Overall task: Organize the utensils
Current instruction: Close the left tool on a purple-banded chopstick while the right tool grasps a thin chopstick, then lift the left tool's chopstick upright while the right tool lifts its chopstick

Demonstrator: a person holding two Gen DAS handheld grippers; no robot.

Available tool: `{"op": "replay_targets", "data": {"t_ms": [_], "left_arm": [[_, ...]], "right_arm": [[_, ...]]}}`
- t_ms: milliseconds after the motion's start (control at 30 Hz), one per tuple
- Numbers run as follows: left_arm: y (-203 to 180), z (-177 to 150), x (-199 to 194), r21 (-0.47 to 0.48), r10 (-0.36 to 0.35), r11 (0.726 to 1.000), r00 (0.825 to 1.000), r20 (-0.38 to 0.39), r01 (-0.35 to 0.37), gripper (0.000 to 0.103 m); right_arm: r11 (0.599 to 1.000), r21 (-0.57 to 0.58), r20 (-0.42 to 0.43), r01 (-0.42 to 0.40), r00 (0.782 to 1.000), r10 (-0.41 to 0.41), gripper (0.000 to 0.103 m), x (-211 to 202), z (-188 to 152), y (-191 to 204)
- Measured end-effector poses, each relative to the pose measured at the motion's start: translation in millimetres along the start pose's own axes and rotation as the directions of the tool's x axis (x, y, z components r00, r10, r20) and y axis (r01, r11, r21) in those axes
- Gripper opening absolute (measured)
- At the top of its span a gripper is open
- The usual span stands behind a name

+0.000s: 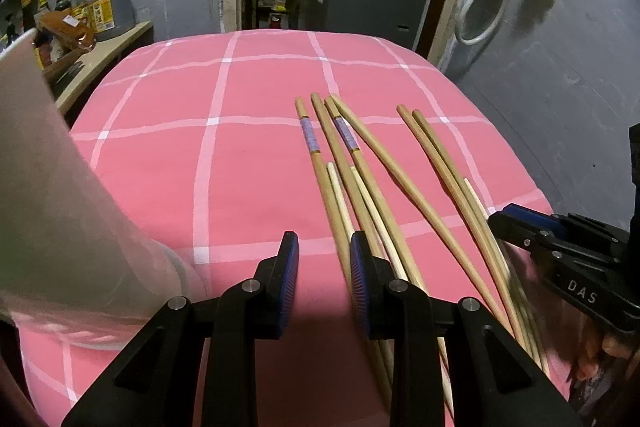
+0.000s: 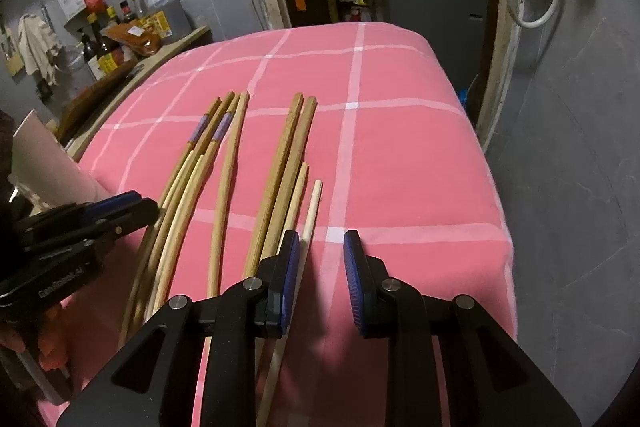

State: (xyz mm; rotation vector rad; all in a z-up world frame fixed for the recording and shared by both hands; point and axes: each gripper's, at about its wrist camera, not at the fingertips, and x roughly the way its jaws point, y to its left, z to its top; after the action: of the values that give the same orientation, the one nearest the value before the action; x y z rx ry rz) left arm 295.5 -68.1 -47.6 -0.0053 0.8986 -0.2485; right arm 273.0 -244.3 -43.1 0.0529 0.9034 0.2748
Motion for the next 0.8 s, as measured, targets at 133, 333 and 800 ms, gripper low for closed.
{"op": "replay_targets", "data": {"t_ms": [133,333,800], "left_arm": [[0.7,3.4,5.1,-0.006,0.007,1.000,1.000,-0.004,-0.007,0.023],[1.3,5.3,8.5,-0.026,0.008,1.000,1.000,-0.015,-0.009,0.021],[-1.5,-22.9,-14.3,-0.021,-0.032,0.999,0.994,-0.107,0.030,0.006]], "right_arm": [[1.000,-0.021,-0.019,0.001,1.000,-0.001,0.021,4.4,-0.5,6.2],[1.000,-0.021,-0.028,0.003,1.000,-0.004,0.022,7.2,0.9,6.5],[0.996,0.032,-0.037,-0.080,0.996,0.081,0.005,-13.2,-18.1,-7.6]]}}
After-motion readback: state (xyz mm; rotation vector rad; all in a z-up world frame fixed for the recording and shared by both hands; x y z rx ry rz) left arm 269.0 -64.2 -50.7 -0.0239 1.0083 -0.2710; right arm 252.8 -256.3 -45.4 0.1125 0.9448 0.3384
